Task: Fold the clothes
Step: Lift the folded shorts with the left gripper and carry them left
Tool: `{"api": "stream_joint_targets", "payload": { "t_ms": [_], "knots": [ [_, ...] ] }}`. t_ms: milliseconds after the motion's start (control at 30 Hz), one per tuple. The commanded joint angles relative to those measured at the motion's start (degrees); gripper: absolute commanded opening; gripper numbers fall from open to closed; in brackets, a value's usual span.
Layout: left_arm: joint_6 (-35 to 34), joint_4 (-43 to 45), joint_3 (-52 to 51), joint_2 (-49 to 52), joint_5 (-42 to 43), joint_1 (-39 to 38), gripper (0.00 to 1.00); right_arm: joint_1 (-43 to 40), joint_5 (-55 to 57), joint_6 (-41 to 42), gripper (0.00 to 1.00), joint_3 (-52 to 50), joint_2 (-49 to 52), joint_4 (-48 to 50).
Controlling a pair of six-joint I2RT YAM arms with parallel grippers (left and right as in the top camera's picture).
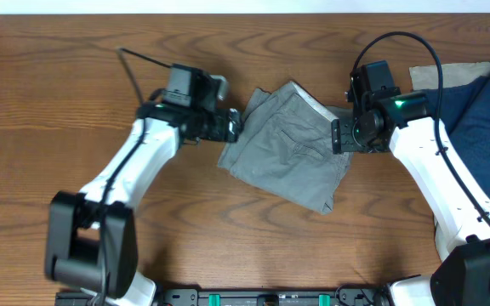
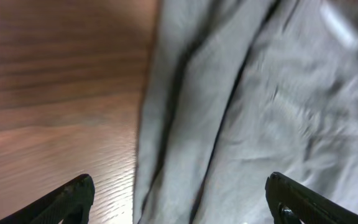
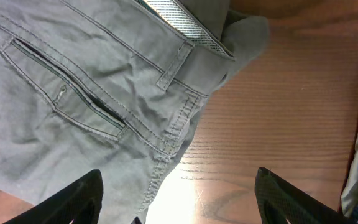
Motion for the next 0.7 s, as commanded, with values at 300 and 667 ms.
{"api": "stream_joint_targets", "payload": {
  "t_ms": [300, 667],
  "knots": [
    [8.8, 1.1, 0.0, 9.7, -0.5, -6.1, 0.87, -0.4, 0.2, 0.9, 0.76, -0.2, -0.3, -0.6],
    [8.0, 0.3, 0.0, 11.9, -17.4, -5.0, 0.06, -0.4, 0.2, 0.9, 0.76, -0.2, -0.3, -0.9]
  ]
}}
